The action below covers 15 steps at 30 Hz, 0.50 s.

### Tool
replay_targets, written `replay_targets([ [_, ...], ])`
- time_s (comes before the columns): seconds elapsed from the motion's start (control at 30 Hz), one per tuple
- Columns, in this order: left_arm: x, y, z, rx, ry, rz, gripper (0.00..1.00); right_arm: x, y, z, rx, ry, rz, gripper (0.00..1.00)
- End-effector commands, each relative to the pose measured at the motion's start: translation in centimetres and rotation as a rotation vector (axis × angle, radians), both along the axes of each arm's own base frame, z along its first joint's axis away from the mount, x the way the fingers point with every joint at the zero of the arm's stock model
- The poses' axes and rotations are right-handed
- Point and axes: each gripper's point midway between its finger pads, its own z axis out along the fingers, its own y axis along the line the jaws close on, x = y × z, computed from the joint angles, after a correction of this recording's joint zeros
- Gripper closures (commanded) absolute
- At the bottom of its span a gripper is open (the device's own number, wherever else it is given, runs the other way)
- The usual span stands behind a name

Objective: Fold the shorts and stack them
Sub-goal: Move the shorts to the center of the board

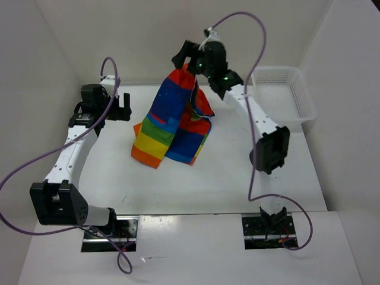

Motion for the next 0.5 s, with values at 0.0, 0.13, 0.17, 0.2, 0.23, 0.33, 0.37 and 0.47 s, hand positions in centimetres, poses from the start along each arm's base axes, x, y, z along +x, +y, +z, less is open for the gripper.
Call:
replay_targets([
  [0.0, 0.7, -0.1, 0.6, 0.001, 0.018, -0.006, 0.00, 4.0, -0.9, -5.8, -0.150, 0.037, -0.188, 0.01],
  [0.13, -0.8, -0.9, -3.2, -0.015, 0.147, -0.038, 0.00, 5.1, -2.9, -8.5, -0.343, 0.001, -0.260, 0.01],
  [0.17, -1.4, -1.7, -4.1, -0.021, 0.176, -0.062, 0.00, 5.2, -3.8, -9.4, -0.387, 0.007, -0.262, 0.02],
  [0.2, -2.0, -2.9, -5.5, -0.019, 0.218, -0.092, 0.00, 5.3, -4.9, -10.1, -0.398, 0.025, -0.274, 0.04],
  [0.23, -2.7, -3.4, -7.0, -0.010, 0.264, -0.103, 0.00, 5.0, -5.5, -13.8, -0.456, 0.091, -0.257, 0.06],
  [0.33, -5.4, -6.0, -10.9, 0.041, 0.370, -0.165, 0.00, 3.9, -7.7, -19.0, -0.540, 0.187, -0.252, 0.14],
  [0.37, -6.0, -6.1, -11.7, 0.073, 0.386, -0.159, 0.00, 3.9, -8.7, -20.3, -0.565, 0.211, -0.256, 0.16],
  [0.47, -7.8, -7.3, -14.3, 0.143, 0.443, -0.188, 0.00, 3.4, -9.9, -23.4, -0.670, 0.229, -0.227, 0.18],
])
